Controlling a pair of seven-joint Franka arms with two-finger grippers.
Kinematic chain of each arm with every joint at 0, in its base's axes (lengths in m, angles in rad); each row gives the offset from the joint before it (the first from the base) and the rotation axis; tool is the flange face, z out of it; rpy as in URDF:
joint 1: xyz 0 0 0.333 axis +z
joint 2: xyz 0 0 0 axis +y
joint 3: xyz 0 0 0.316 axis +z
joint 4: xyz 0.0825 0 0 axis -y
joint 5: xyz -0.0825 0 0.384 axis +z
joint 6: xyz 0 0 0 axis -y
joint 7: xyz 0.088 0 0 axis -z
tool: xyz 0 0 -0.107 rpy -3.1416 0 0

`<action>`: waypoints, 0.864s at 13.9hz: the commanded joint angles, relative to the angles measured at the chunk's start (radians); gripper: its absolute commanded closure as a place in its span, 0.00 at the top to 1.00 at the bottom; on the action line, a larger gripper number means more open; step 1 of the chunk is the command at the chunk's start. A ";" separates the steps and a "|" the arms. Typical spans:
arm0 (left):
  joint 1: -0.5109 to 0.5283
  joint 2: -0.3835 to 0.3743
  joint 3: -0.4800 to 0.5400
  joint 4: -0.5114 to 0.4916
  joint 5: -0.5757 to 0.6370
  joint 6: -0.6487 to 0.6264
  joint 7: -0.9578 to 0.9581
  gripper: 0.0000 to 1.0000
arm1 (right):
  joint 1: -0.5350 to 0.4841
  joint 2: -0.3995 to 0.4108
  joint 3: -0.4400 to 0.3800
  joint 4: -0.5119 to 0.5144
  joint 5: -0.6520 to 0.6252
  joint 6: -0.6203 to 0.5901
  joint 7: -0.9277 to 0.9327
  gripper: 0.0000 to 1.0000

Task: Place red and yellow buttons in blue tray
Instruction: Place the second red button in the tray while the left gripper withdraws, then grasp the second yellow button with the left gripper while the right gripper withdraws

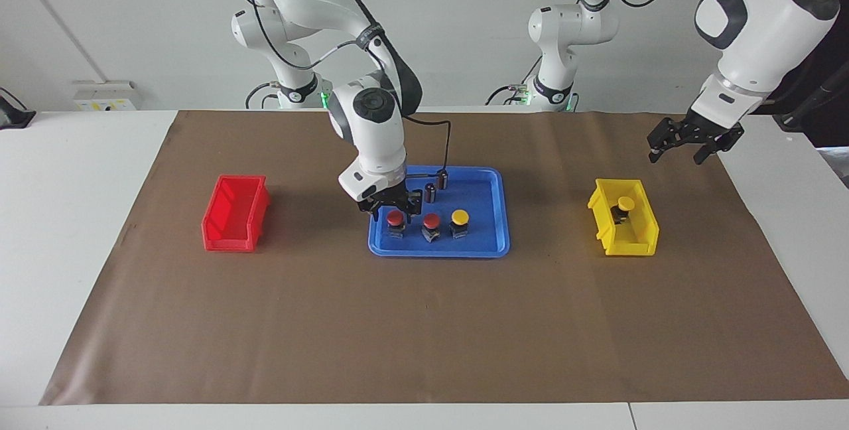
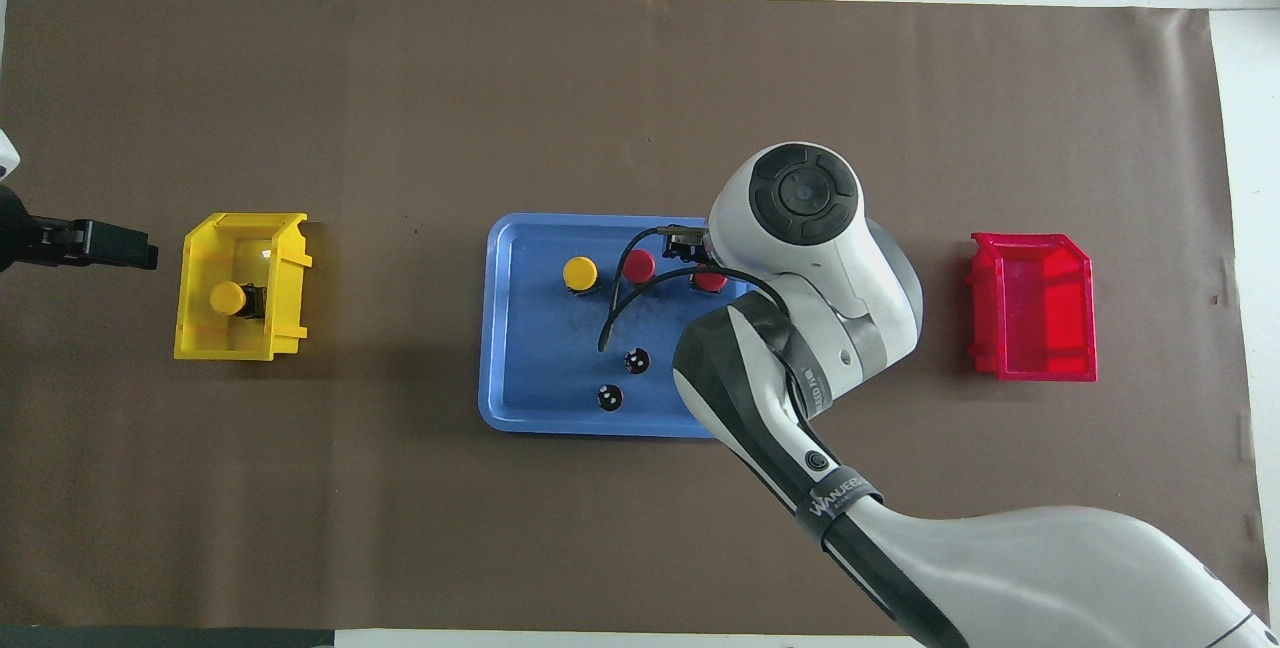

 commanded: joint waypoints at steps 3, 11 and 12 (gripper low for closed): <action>0.008 -0.015 -0.007 -0.214 -0.006 0.210 -0.010 0.85 | -0.216 -0.086 0.012 0.187 -0.041 -0.282 -0.215 1.00; -0.001 0.053 -0.010 -0.324 -0.006 0.394 -0.047 0.80 | -0.490 -0.260 0.006 0.291 -0.019 -0.666 -0.613 1.00; -0.003 0.053 -0.010 -0.324 -0.006 0.396 -0.047 0.81 | -0.510 -0.268 0.006 0.279 -0.019 -0.674 -0.638 1.00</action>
